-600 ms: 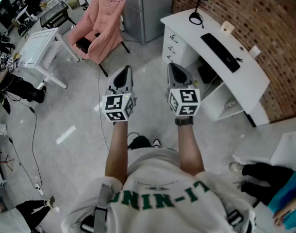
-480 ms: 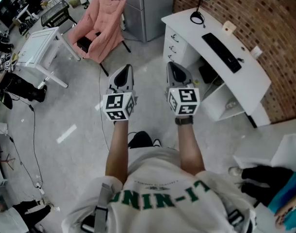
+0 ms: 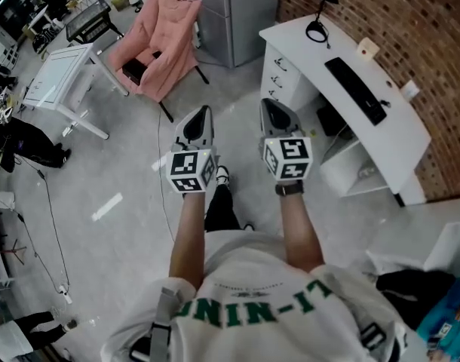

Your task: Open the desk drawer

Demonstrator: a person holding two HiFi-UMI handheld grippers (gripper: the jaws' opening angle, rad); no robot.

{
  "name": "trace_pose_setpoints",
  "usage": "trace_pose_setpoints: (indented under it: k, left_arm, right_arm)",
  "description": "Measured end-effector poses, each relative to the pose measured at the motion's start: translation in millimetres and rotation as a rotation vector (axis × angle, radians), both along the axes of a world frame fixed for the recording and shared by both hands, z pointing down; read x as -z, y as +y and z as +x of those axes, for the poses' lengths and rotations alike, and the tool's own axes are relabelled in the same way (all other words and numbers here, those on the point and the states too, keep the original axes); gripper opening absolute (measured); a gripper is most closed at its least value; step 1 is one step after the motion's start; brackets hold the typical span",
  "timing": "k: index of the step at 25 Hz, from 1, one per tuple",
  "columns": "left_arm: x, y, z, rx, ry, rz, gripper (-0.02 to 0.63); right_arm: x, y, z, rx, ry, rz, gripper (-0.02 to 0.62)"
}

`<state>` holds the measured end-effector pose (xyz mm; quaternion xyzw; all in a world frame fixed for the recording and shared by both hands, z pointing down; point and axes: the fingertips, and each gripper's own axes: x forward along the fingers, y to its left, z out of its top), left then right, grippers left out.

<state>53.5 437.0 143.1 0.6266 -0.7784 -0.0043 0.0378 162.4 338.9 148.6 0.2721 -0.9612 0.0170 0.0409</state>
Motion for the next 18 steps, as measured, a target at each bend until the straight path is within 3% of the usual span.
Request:
trace_pose_setpoints:
  k: [7, 18]
  left_arm:
    - [-12.3, -93.4, -58.6, -0.058, -0.022, -0.002, 0.002]
    - [-17.6, -240.5, -204.0, -0.157, -0.014, -0.017, 0.002]
  right_arm:
    - [-12.5, -82.9, -54.8, -0.063, 0.012, -0.003, 0.005]
    - [-16.6, -213.9, -201.6, -0.110, -0.022, -0.070, 0.005]
